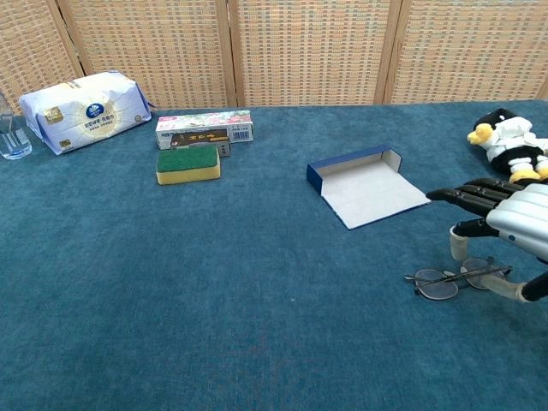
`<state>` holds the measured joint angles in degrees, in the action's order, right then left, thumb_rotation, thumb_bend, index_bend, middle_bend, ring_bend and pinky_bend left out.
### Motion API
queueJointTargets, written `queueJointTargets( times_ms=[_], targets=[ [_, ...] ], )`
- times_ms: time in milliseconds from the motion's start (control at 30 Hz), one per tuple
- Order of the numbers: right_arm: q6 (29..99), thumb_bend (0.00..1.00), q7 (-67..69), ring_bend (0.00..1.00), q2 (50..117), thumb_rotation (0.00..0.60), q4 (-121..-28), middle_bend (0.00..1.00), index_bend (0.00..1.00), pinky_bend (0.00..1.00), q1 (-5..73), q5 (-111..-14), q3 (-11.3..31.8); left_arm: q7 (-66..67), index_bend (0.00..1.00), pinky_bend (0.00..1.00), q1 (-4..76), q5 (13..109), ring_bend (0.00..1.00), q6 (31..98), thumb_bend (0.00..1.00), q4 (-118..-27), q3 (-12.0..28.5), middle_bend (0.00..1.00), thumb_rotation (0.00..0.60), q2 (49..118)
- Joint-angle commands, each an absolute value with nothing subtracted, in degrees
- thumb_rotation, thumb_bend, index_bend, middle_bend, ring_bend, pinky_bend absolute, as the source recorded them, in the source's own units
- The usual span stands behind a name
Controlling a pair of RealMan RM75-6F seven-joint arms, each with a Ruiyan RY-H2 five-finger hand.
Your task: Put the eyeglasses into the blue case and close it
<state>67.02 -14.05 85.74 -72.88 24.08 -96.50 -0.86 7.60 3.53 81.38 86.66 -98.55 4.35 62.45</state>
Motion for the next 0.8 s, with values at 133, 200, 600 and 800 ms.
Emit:
queueJointTargets(
  times_ms=[133, 200, 600, 800],
  targets=[
    [68.14, 0.44, -16.01, 0.0, 88.03, 0.6, -68.9, 0.0, 0.41, 0.0, 24.14, -97.11, -1.15, 7.61, 0.0, 0.0, 3.51, 81.3, 0.0, 86.69, 0.0, -98.49, 4.35, 0.0, 0.6, 62.46],
    [68.18, 0.44, -15.79, 0.0, 88.76, 0.6, -67.85, 0.0, 0.42, 0.0, 24.23, -97.08, -1.24, 7.65, 0.0, 0.0, 3.53, 81.24, 0.0, 86.67, 0.0, -98.48, 4.38, 0.0, 0.6, 62.48],
    [67.64, 0.44, -15.33, 0.0, 91.65, 0.6, -63.68, 0.0, 0.44, 0.0, 24.93, -96.39, -1.58, 7.94, 0.0, 0.0, 3.72, 80.65, 0.0, 86.28, 0.0, -98.32, 4.55, 0.0, 0.6, 62.61],
    [67.26, 0.44, -15.26, 0.0, 92.44, 0.6, -62.6, 0.0, 0.48, 0.0, 25.12, -95.83, -1.62, 7.93, 0.0, 0.0, 3.8, 80.49, 0.0, 86.13, 0.0, -98.35, 4.59, 0.0, 0.6, 62.59]
  ],
)
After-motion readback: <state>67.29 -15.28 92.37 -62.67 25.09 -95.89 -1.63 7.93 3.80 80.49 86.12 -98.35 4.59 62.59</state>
